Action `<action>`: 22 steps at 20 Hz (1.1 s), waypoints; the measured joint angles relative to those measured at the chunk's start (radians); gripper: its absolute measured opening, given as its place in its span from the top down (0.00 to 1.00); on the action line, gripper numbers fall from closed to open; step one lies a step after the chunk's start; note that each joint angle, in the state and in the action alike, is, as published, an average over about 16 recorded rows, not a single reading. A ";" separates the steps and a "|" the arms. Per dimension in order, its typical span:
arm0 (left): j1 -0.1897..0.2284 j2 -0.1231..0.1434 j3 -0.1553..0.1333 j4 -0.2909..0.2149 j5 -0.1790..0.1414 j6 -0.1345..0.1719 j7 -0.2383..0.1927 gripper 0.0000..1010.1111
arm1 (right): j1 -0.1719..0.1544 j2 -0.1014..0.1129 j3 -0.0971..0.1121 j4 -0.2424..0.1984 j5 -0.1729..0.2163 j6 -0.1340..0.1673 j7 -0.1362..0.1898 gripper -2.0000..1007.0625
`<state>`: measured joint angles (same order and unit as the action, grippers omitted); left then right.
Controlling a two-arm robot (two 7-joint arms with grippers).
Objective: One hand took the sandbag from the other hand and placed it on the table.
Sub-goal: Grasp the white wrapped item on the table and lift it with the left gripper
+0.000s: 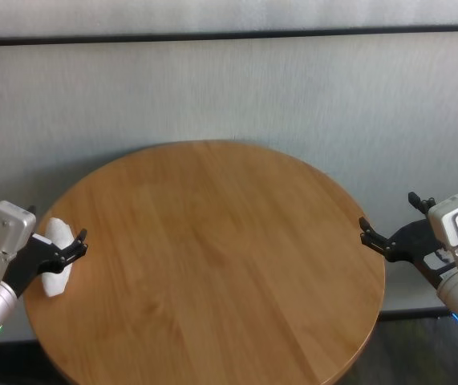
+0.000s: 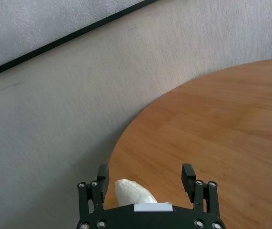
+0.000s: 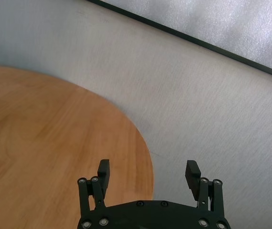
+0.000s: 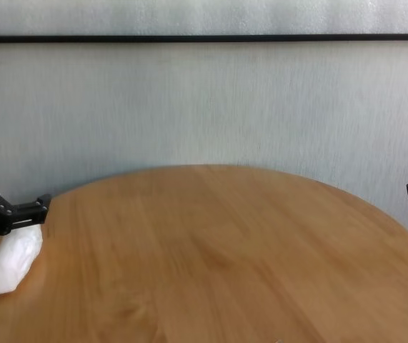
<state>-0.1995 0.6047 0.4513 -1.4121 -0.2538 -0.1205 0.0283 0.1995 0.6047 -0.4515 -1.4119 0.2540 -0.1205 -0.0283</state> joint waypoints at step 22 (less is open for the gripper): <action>0.000 0.000 0.000 0.000 0.000 0.000 0.000 0.01 | 0.000 0.000 0.000 0.000 0.000 0.000 0.000 0.01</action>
<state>-0.1995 0.6046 0.4513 -1.4120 -0.2538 -0.1205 0.0283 0.1995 0.6047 -0.4515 -1.4119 0.2540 -0.1205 -0.0283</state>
